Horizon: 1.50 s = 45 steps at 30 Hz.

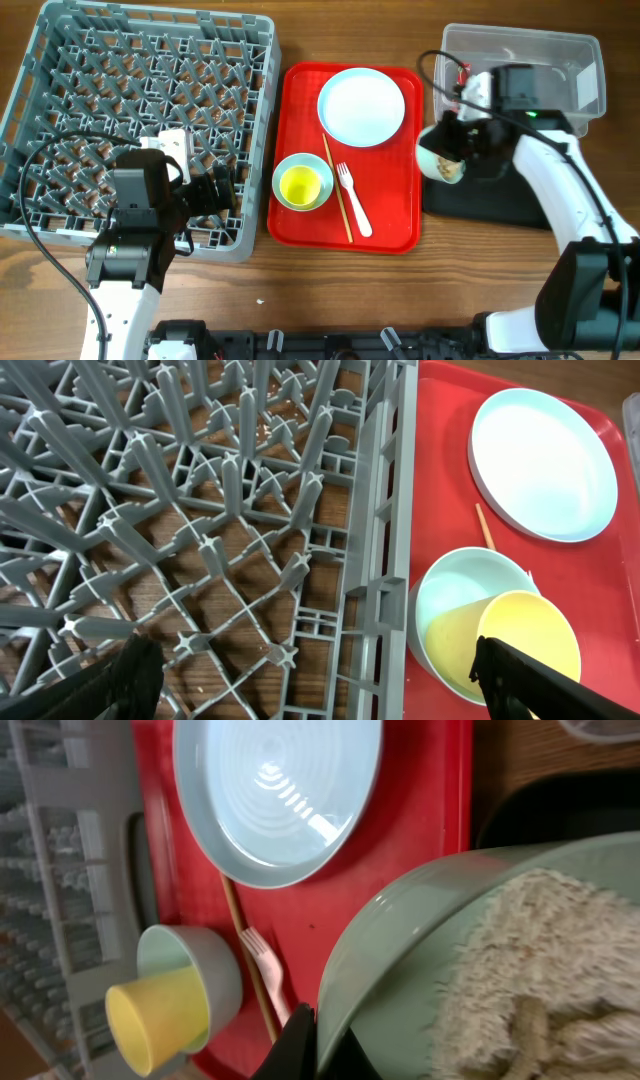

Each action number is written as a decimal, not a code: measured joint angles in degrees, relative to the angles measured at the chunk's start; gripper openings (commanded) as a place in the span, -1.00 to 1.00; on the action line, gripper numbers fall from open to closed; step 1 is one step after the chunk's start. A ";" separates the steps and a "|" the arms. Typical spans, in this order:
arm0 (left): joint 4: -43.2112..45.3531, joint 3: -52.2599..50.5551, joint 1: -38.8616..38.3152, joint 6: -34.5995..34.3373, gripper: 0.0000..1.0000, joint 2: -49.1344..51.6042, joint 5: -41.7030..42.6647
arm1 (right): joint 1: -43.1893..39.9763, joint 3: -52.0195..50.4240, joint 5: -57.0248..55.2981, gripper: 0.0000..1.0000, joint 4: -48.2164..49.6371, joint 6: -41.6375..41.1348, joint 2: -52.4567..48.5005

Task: Sort waste into correct bins and load items into the dishwasher rack
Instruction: 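Grasp the green bowl of rice with the right gripper, then tip the green bowl to pour the rice onto the black tray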

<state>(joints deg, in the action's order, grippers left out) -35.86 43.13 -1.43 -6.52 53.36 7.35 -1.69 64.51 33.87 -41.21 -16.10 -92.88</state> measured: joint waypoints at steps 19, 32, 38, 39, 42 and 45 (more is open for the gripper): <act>0.00 0.00 0.00 0.00 1.00 0.00 0.00 | -34.82 -10.05 55.47 -0.91 24.94 -19.78 -9.40; 0.00 0.00 0.00 0.00 1.00 0.00 0.00 | -26.99 -10.01 45.00 -0.92 21.09 -14.40 -9.44; 0.02 0.00 0.00 0.00 1.00 0.00 0.00 | -15.02 -10.01 36.61 -0.91 19.87 -7.06 1.38; -0.04 0.00 0.00 0.00 1.00 0.00 0.00 | -12.28 -9.70 33.44 -0.91 18.27 -6.69 4.22; 0.00 0.00 0.00 0.00 1.00 0.00 0.00 | -3.04 -6.93 21.16 -0.91 15.87 -5.88 10.84; -0.02 0.00 0.00 0.00 1.00 0.00 0.00 | 6.97 -3.17 8.48 -0.91 13.22 -0.76 12.26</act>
<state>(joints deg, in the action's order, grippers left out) -35.88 43.13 -1.43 -6.52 53.36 7.35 5.28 61.34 42.35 -27.99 -16.86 -80.62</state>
